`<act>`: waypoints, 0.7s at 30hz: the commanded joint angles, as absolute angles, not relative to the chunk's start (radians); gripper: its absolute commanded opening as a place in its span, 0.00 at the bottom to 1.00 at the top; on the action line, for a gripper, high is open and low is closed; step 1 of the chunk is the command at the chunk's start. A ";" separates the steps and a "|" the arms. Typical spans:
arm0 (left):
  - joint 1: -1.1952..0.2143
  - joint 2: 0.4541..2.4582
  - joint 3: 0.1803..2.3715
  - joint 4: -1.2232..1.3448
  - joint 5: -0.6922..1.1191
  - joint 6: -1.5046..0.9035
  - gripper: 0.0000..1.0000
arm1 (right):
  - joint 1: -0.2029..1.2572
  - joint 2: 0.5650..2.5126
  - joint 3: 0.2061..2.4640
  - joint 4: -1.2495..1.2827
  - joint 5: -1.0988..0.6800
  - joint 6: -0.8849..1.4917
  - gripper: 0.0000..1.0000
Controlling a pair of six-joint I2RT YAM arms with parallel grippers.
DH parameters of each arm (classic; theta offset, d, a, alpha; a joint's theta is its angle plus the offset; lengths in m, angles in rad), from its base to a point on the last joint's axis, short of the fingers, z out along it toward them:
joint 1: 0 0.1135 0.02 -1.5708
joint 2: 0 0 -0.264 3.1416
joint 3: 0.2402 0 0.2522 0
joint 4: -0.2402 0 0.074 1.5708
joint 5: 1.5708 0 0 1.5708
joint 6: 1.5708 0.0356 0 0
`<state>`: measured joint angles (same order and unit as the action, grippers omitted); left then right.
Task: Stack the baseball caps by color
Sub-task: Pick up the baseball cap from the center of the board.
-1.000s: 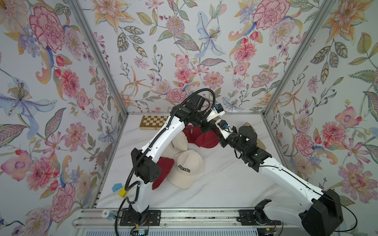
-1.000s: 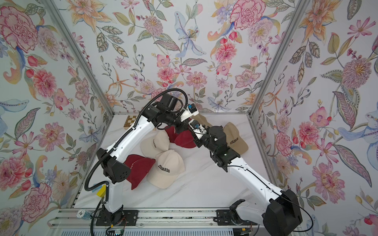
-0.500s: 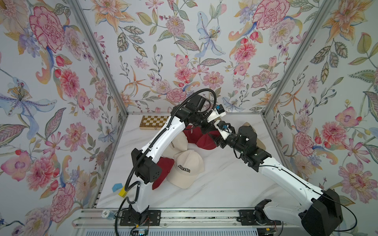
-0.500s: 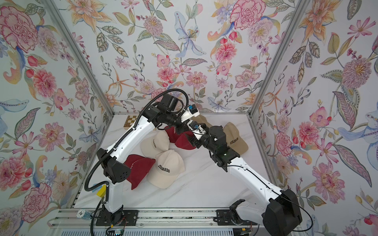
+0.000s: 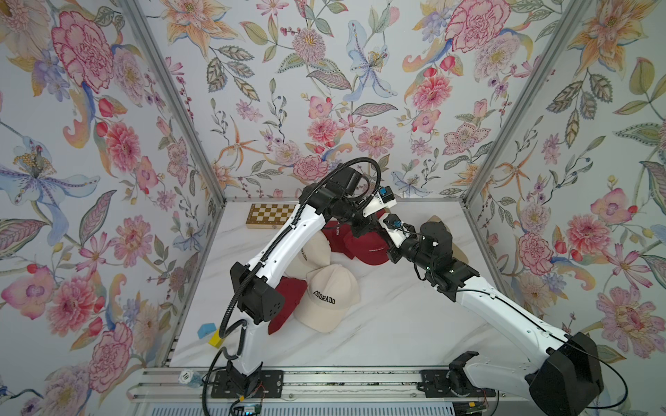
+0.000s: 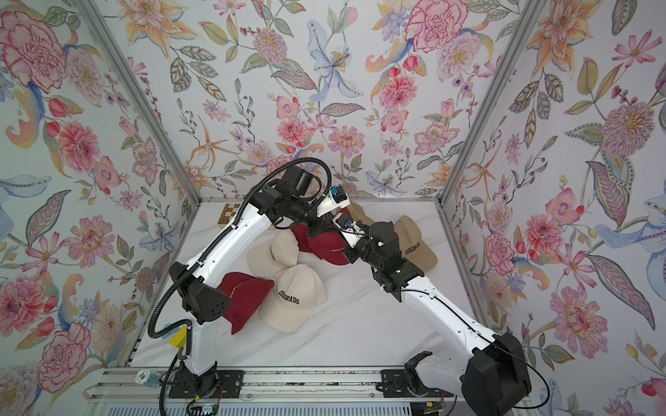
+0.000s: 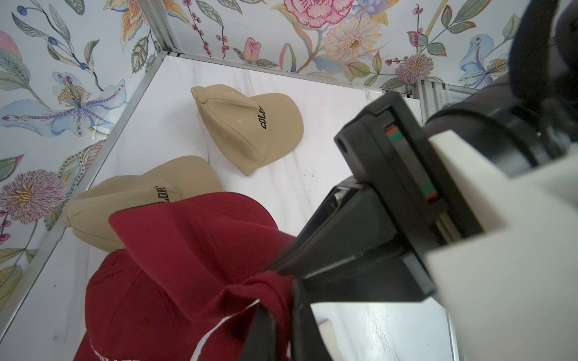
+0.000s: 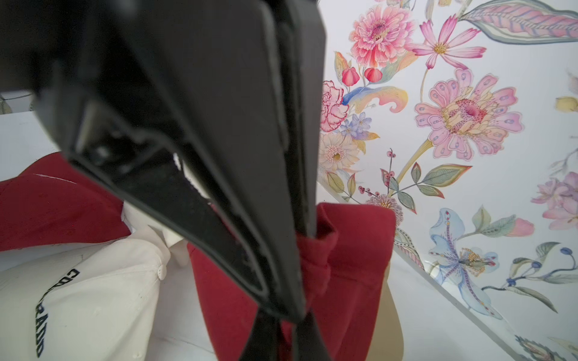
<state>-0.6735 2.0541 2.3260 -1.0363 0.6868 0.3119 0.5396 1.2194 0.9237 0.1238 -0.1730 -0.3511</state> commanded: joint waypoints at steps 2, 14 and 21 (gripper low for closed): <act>-0.724 2.053 2.348 -1.023 0.767 0.329 0.00 | 0.561 1.200 0.931 0.186 -0.227 -0.332 0.00; -0.673 1.970 2.303 -0.888 0.602 0.243 0.97 | 0.555 1.122 0.963 0.034 -0.135 -0.240 0.00; -0.562 1.511 1.655 -0.242 0.362 0.022 1.00 | 0.552 1.066 1.005 -0.185 0.101 -0.007 0.00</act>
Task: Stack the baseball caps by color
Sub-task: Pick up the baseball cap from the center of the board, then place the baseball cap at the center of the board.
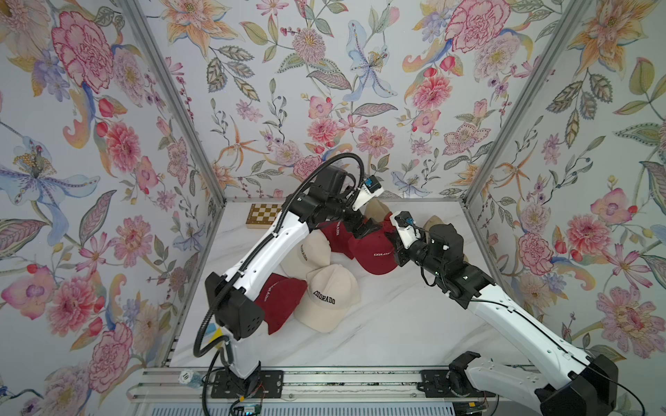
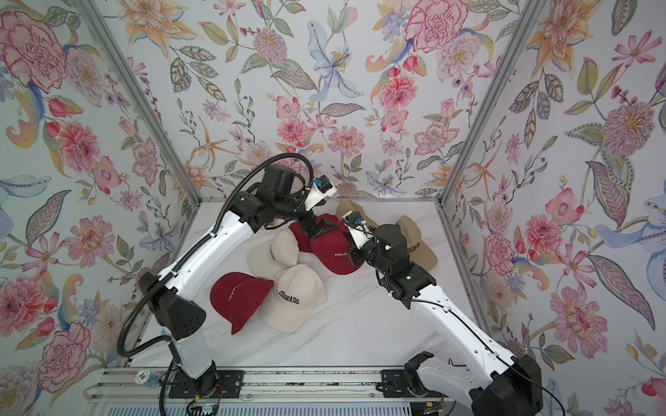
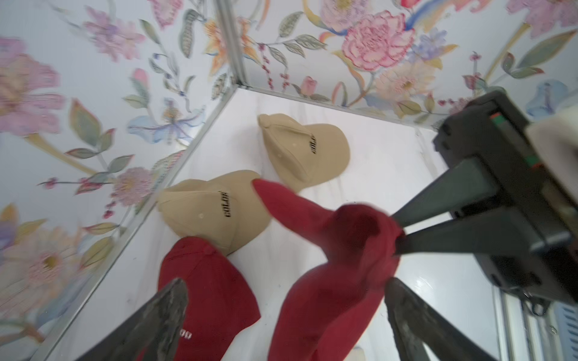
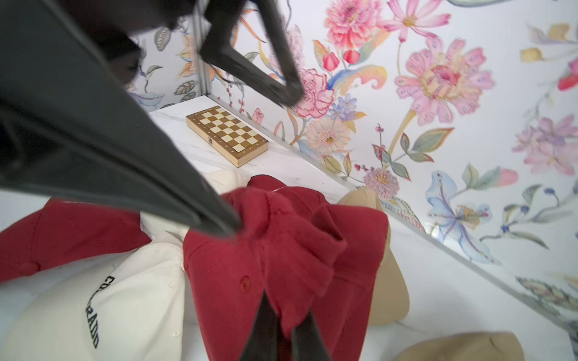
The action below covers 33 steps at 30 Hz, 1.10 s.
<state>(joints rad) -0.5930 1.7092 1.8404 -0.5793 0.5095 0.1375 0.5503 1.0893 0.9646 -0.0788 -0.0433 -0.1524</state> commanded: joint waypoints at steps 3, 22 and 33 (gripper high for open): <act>-0.564 1.308 1.323 0.027 0.279 -0.028 1.00 | 0.548 1.070 0.998 -0.256 0.209 0.129 0.00; -0.639 0.943 0.760 0.114 0.034 -0.160 1.00 | 0.502 1.267 0.766 -0.194 0.116 0.495 0.00; -0.638 0.928 0.709 0.160 0.076 -0.170 1.00 | 0.566 1.422 0.815 -0.117 0.074 0.566 0.00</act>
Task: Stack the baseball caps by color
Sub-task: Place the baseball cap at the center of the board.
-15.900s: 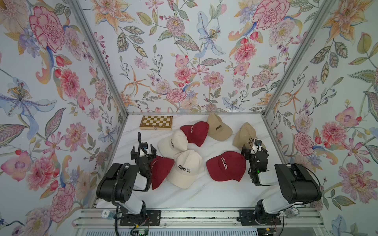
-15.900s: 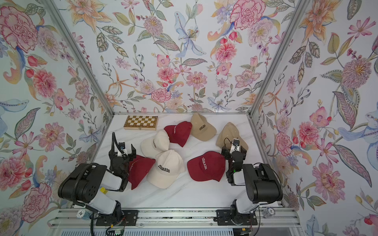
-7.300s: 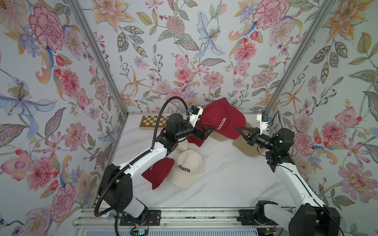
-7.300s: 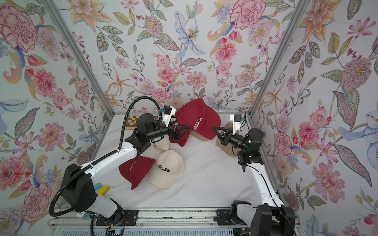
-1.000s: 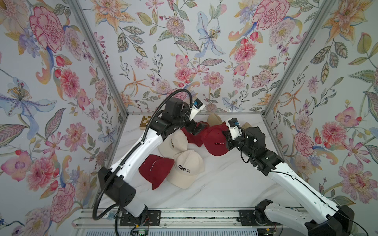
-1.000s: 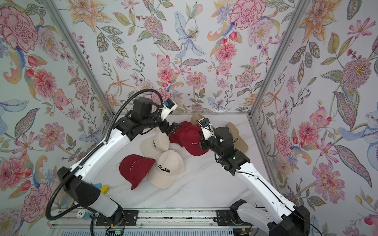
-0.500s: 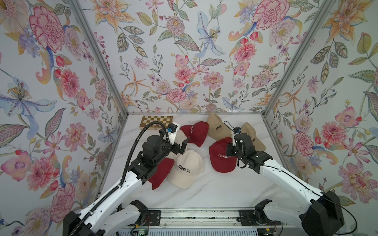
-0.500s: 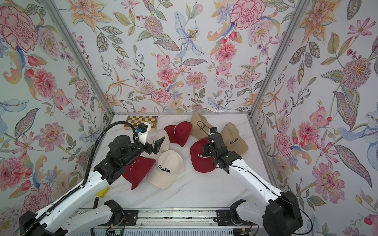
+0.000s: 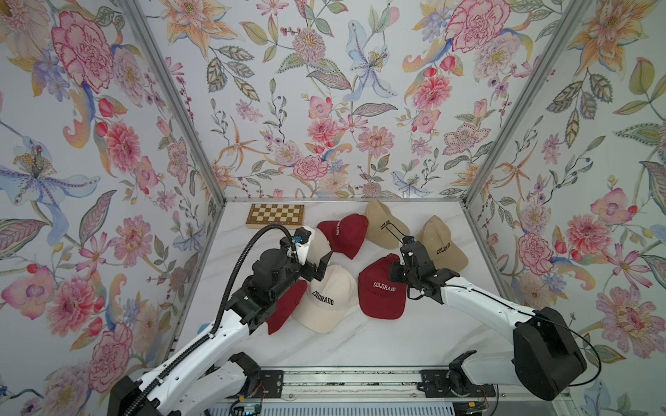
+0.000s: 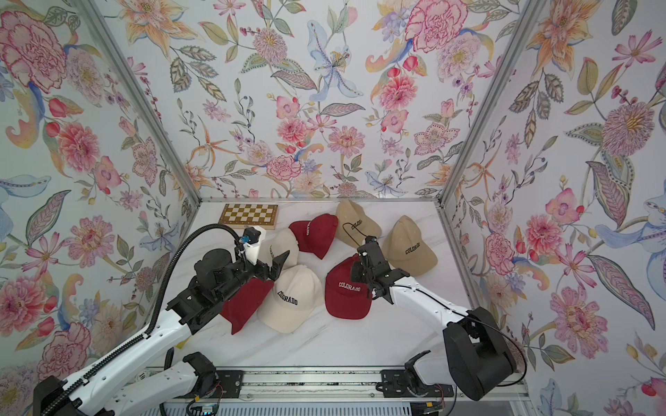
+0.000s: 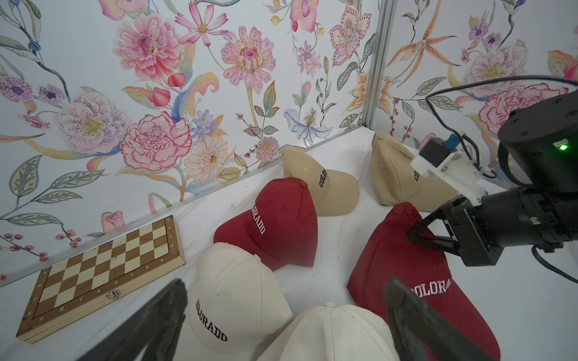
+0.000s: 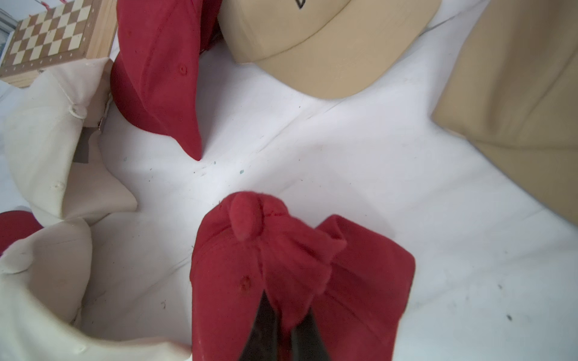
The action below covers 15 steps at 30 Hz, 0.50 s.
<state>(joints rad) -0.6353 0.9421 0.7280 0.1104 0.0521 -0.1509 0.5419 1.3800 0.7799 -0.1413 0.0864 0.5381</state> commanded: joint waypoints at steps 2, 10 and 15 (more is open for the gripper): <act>-0.638 0.936 0.702 0.175 0.078 -0.169 1.00 | 0.576 1.455 0.841 -0.113 0.074 0.561 0.00; -0.639 0.994 0.714 0.192 0.065 -0.152 1.00 | 0.581 1.531 0.920 -0.131 0.087 0.444 0.00; -0.640 1.016 0.734 0.183 0.037 -0.155 1.00 | 0.575 1.560 0.959 -0.164 0.084 0.391 0.00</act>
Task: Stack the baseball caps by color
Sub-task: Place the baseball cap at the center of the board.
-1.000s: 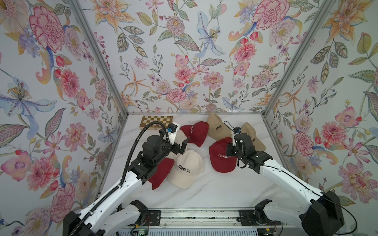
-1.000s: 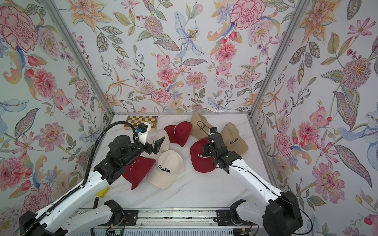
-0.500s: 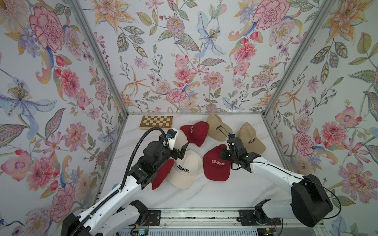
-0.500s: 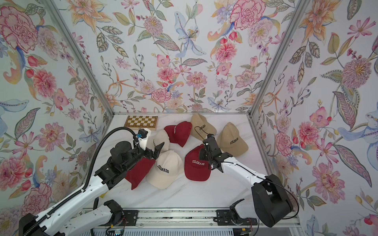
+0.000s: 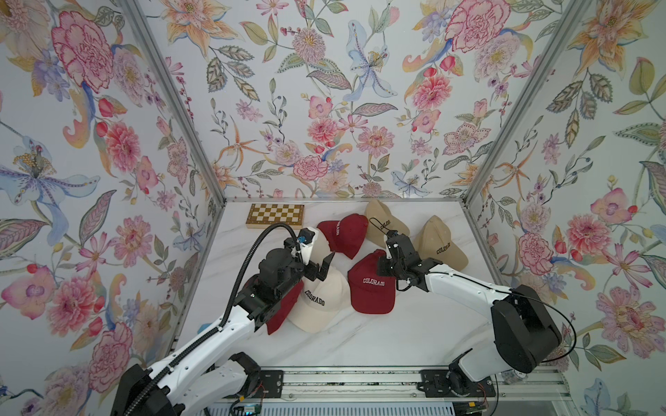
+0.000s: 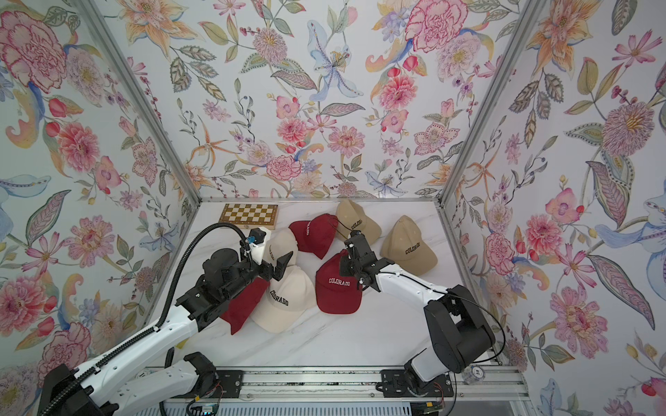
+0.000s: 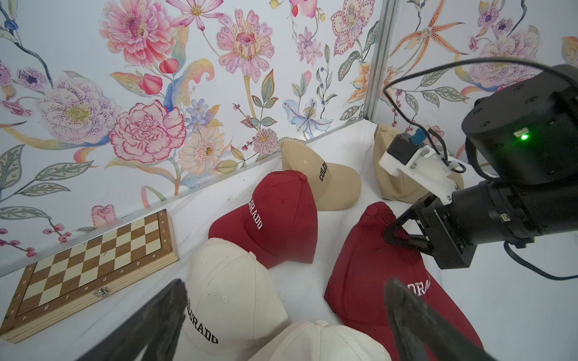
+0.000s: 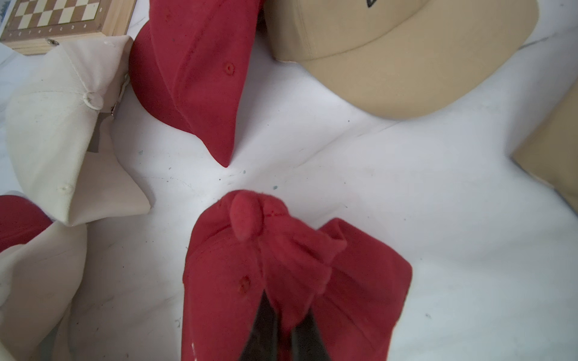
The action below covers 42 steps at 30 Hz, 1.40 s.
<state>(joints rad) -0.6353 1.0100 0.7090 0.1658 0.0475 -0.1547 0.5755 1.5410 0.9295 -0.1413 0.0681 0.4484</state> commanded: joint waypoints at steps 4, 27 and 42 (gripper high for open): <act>-0.639 1.037 0.761 0.170 0.018 -0.136 1.00 | 0.574 1.556 0.956 -0.174 0.067 0.382 0.00; -0.638 1.051 0.768 0.171 -0.009 -0.104 1.00 | 0.531 1.468 0.901 -0.232 0.024 0.318 0.22; -0.613 1.038 0.829 0.112 -0.038 -0.034 1.00 | 0.454 1.455 1.196 -0.307 -0.132 0.188 0.99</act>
<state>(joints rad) -0.6250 1.0561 0.7921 0.1406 -0.0158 -0.0597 0.4557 1.4109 1.1065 -0.3099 -0.0551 0.2283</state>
